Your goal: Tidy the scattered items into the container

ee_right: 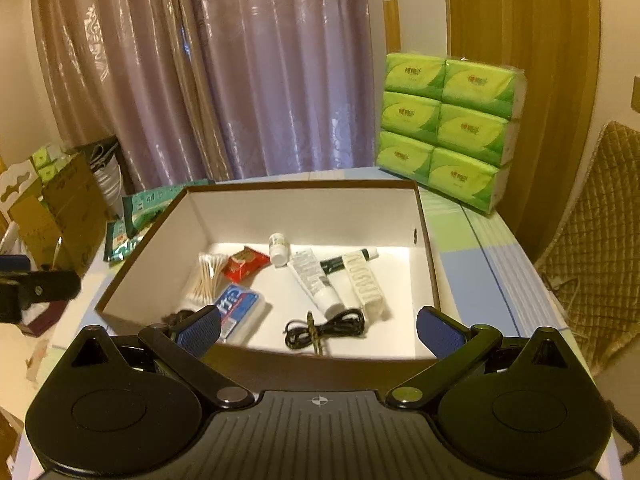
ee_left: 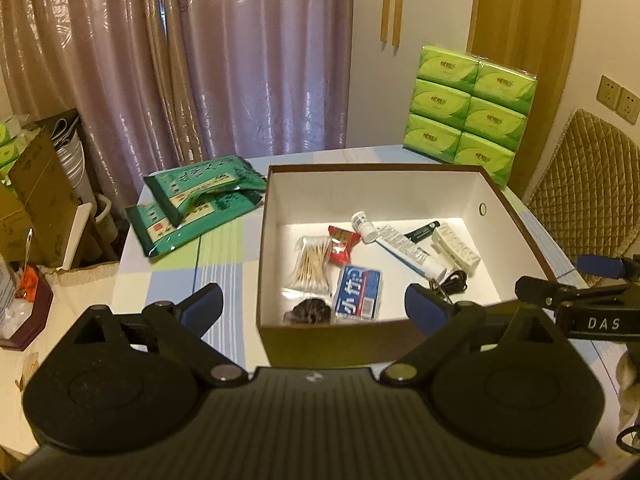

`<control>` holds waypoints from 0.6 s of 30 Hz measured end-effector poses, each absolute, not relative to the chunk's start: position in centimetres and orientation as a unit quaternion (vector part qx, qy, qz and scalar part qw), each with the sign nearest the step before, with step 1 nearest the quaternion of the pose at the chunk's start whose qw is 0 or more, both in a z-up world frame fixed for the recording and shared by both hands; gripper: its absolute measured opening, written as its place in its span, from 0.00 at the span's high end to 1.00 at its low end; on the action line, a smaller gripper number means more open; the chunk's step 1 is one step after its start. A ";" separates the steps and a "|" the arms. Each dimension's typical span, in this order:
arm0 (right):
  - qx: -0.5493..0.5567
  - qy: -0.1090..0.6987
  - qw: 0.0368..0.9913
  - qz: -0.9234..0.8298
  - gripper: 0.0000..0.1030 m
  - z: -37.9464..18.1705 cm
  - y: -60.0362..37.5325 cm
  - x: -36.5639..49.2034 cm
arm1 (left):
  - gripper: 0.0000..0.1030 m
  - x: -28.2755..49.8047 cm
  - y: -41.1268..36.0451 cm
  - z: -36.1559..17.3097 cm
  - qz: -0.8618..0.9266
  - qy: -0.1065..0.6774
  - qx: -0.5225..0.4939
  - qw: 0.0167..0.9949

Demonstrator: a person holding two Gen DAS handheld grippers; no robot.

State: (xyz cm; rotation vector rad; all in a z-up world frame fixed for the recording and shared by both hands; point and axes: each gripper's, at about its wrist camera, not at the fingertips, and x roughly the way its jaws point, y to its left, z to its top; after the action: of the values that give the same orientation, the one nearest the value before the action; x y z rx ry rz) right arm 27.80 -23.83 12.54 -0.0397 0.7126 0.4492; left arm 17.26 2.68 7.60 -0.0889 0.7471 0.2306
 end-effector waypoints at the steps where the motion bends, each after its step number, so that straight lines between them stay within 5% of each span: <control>1: -0.019 0.346 0.913 0.216 0.02 12.6 -23.8 27.2 | 0.07 16.7 2.7 7.6 0.113 0.365 -0.042 0.923; 18: -0.011 0.343 0.923 0.174 0.02 13.0 -23.3 19.1 | 0.07 10.3 2.0 5.5 0.091 0.402 -0.027 0.911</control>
State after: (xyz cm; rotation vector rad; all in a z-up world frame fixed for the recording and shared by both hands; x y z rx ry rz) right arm 19.14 -23.29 13.04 -0.0226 0.7050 0.3582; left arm 10.25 2.01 5.45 -0.0565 0.8278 0.1886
